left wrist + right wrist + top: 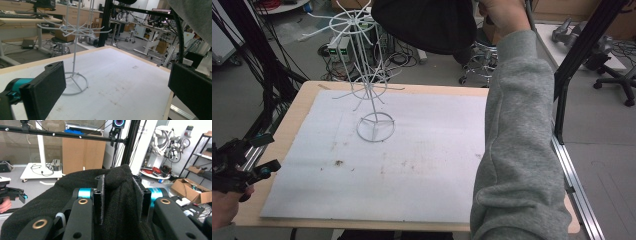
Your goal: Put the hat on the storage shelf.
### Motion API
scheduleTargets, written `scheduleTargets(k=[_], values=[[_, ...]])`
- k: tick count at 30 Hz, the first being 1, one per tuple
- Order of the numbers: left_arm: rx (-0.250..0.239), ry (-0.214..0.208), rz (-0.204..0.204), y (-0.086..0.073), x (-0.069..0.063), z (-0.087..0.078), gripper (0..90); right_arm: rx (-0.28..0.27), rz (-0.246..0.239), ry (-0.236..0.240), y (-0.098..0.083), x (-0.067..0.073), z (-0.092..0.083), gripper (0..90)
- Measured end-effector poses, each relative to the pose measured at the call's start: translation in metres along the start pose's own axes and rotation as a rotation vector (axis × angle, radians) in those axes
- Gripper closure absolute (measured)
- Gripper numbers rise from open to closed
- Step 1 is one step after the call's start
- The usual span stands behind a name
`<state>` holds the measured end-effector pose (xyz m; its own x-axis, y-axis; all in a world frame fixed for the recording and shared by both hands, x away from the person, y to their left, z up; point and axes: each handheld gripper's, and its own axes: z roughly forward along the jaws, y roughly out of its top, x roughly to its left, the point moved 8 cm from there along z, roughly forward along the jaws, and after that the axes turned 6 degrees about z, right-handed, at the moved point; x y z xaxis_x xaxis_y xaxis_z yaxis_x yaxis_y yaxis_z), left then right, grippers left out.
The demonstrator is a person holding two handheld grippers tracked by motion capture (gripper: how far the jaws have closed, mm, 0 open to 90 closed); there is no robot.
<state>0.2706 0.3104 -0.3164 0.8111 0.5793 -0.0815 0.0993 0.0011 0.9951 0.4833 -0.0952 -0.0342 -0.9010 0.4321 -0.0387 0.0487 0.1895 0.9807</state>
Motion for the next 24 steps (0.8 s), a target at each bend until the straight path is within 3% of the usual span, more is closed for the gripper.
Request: scheduleTargets(k=[5,24], values=[[0.0,0.001,0.001,0.0,0.0,0.0,1.7,0.022,-0.001,-0.008,-0.006,-0.001,0.005,67.3],[0.012,-0.013,-0.004,-0.003,-0.002,0.006,1.8,0.017,0.057,-0.035,-0.027,-0.008,0.002,66.8]])
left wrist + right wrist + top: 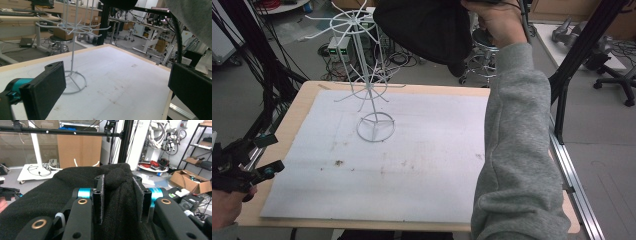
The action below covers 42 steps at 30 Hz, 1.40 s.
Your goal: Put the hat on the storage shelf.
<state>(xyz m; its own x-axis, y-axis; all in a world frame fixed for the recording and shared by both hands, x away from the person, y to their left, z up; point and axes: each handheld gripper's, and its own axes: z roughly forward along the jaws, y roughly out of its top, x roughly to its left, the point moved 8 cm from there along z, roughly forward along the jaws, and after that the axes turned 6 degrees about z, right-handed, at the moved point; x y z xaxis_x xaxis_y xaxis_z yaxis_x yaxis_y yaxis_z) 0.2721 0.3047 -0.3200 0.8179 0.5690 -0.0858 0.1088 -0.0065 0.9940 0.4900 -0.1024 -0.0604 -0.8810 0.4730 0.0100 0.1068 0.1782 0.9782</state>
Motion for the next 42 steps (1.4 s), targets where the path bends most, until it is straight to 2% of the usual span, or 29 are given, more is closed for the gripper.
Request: scheduleTargets(k=[16,26,32,42], values=[[-0.003,-0.002,0.0,0.001,-0.001,0.001,1.8,0.036,0.027,0.028,-0.02,0.01,-0.002,64.8],[-0.001,-0.003,0.004,0.001,-0.002,0.002,1.8,0.078,0.038,0.029,-0.031,0.017,-0.002,62.7],[0.0,-0.004,0.006,0.001,-0.003,0.003,1.8,0.117,0.039,0.036,-0.039,0.022,0.004,60.8],[0.0,-0.007,0.01,0.001,-0.003,0.003,1.8,0.147,0.046,0.044,-0.051,0.026,0.012,59.5]])
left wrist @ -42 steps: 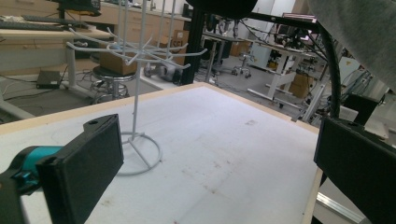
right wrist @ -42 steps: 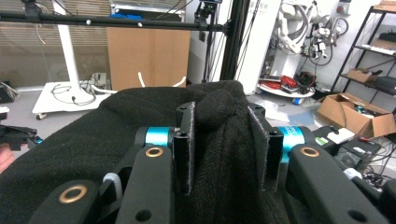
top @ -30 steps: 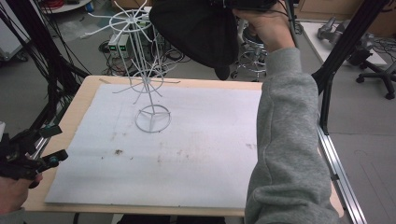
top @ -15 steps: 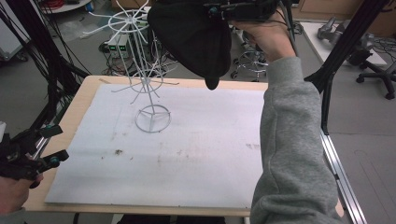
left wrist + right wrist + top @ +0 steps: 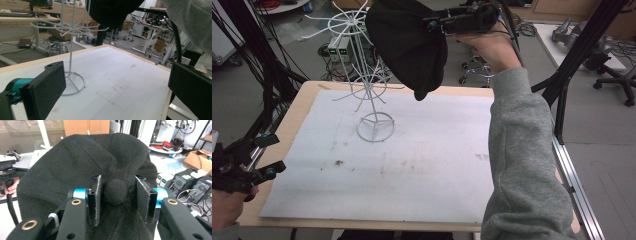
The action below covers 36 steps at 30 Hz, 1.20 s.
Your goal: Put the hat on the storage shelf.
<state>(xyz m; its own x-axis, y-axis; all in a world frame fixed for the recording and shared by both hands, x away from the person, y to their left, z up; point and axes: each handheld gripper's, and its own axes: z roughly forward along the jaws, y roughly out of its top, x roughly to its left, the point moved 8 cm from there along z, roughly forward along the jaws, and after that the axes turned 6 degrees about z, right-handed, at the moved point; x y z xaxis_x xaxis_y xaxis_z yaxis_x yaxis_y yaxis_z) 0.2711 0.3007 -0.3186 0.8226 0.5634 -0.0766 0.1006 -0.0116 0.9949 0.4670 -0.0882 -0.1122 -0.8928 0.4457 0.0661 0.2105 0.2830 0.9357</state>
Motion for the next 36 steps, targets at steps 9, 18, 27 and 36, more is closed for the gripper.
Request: scheduleTargets(k=[9,18,27,36], values=[[0.001,-0.002,0.002,0.0,-0.001,0.001,1.7,0.031,0.002,0.022,-0.012,0.0,0.005,58.6],[-0.001,-0.002,0.003,0.0,-0.001,0.0,1.8,0.068,-0.017,0.018,-0.017,0.002,0.014,60.5],[-0.002,-0.002,0.001,0.0,-0.002,0.0,1.8,0.056,-0.013,0.02,-0.014,0.004,0.017,62.2],[-0.003,-0.002,0.0,0.0,-0.001,0.0,1.7,0.01,-0.019,0.047,-0.008,0.007,0.014,60.3]])
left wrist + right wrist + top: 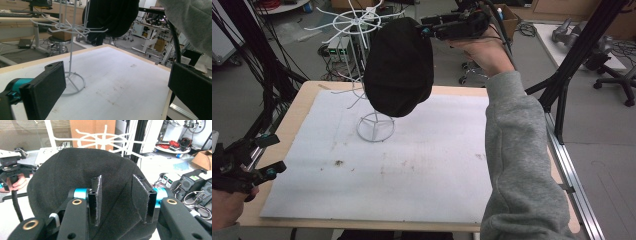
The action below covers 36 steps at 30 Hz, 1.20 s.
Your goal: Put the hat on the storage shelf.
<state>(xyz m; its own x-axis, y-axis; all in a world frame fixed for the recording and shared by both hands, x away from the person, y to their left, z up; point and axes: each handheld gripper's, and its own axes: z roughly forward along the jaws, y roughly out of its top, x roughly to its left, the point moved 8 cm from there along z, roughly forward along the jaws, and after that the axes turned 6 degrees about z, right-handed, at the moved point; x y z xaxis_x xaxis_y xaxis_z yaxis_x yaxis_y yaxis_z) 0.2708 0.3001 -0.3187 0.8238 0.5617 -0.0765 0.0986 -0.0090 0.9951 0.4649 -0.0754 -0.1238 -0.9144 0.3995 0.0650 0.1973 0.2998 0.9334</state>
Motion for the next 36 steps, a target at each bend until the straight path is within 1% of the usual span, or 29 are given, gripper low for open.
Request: scheduleTargets(k=[1,3,5,11,12,13,14,16,17,19,21,24,28,31,34,36], values=[[0.0,0.0,0.0,0.0,0.0,0.0,1.8,0.0,0.006,-0.001,0.0,0.0,-0.001,59.3],[0.004,0.0,0.002,0.0,0.0,0.0,1.8,-0.003,0.0,0.001,0.0,0.001,-0.002,58.5],[0.001,-0.001,0.002,0.0,-0.001,0.0,1.7,-0.006,0.005,0.002,0.001,0.002,-0.003,56.0],[-0.004,-0.002,0.006,0.002,-0.002,0.0,1.8,-0.006,0.019,-0.006,0.0,0.005,-0.006,30.3],[-0.002,-0.002,0.007,0.002,-0.002,0.0,1.8,-0.01,0.017,-0.003,0.0,0.006,-0.006,27.8],[-0.001,-0.004,0.004,0.002,-0.003,0.0,1.8,-0.008,0.014,-0.005,0.0,0.007,-0.006,22.5],[0.001,-0.005,0.006,0.001,-0.003,0.0,1.8,-0.009,0.014,-0.011,0.0,0.007,-0.006,17.2],[0.001,-0.006,0.005,0.001,-0.004,0.001,1.8,-0.007,0.013,-0.023,-0.001,0.008,-0.006,10.9],[0.003,-0.007,0.006,0.001,-0.004,0.001,1.8,-0.008,0.011,-0.025,-0.001,0.008,-0.007,10.8],[0.002,-0.008,0.009,0.001,-0.004,0.002,1.7,-0.013,0.016,-0.002,-0.001,0.009,-0.008,10.3],[0.002,-0.008,0.008,0.001,-0.004,0.002,1.8,-0.025,0.022,0.003,0.0,0.01,-0.008,9.7],[0.001,-0.007,0.005,0.002,-0.004,0.002,1.8,-0.027,0.028,0.001,0.0,0.01,-0.009,9.7],[-0.001,-0.004,0.008,0.002,-0.004,0.001,1.8,-0.01,0.03,-0.011,-0.003,0.01,-0.01,9.7],[-0.007,-0.003,0.012,0.004,-0.004,-0.001,1.8,-0.023,0.027,-0.015,-0.004,0.013,-0.014,9.7],[-0.007,-0.005,0.015,0.005,-0.005,-0.001,1.8,-0.02,0.028,-0.014,-0.009,0.017,-0.018,9.7],[-0.005,-0.007,0.016,0.005,-0.006,0.0,1.8,-0.01,0.02,0.005,-0.015,0.021,-0.02,9.7]])
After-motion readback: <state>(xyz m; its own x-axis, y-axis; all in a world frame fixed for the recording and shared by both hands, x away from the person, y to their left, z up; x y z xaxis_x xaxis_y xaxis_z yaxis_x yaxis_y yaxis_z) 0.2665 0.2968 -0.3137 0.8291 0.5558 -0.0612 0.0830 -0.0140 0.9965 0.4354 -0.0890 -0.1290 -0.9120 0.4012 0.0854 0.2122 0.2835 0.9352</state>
